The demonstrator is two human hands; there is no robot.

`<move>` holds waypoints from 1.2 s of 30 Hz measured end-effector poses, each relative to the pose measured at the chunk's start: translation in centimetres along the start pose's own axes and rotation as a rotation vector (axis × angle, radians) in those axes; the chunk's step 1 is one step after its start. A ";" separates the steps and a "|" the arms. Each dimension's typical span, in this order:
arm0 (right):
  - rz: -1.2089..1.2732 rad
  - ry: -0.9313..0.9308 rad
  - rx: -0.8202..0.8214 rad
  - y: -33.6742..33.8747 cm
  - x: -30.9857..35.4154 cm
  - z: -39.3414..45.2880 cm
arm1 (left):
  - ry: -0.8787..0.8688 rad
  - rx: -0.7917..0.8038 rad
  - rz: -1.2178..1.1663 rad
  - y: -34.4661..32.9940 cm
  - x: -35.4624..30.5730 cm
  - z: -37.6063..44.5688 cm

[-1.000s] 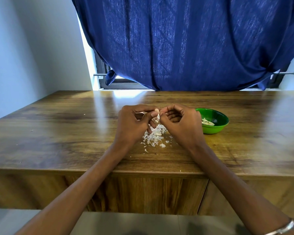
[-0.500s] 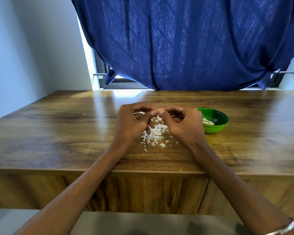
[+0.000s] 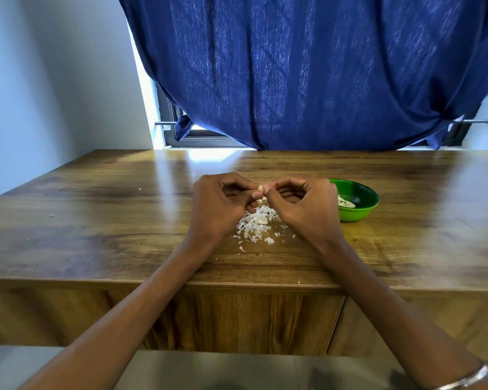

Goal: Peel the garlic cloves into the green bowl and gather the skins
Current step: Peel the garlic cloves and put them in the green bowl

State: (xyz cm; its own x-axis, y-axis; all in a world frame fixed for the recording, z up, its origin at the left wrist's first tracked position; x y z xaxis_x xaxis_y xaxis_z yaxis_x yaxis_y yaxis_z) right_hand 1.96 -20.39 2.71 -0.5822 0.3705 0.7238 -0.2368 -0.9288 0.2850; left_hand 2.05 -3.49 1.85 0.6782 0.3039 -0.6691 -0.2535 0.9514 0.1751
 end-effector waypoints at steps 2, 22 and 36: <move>-0.024 0.013 0.015 -0.2 0.1 0.0 | -0.026 -0.010 0.027 0.0 -0.4 -0.1; -0.046 -0.002 0.096 -0.5 0.3 -0.4 | -0.216 0.049 0.189 -0.3 -1.5 -0.6; 0.069 -0.039 0.098 -0.5 0.4 -0.3 | -0.169 0.015 0.018 -0.3 -1.3 -0.3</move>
State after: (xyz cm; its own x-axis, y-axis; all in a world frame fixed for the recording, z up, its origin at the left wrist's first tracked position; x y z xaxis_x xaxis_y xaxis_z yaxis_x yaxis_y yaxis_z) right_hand 1.65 -19.84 2.68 -0.5635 0.3074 0.7668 -0.1194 -0.9488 0.2926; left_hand 1.04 -4.17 2.42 0.7804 0.3242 -0.5347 -0.2572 0.9458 0.1980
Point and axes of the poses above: each hand's wrist, its own z-axis towards the middle knuckle, its own y-axis out of the back of the hand, x = y × z, the point moved 10 cm from there along z, towards the middle knuckle, and after that the axes turned 8 degrees about -y, right-handed, at the moved point
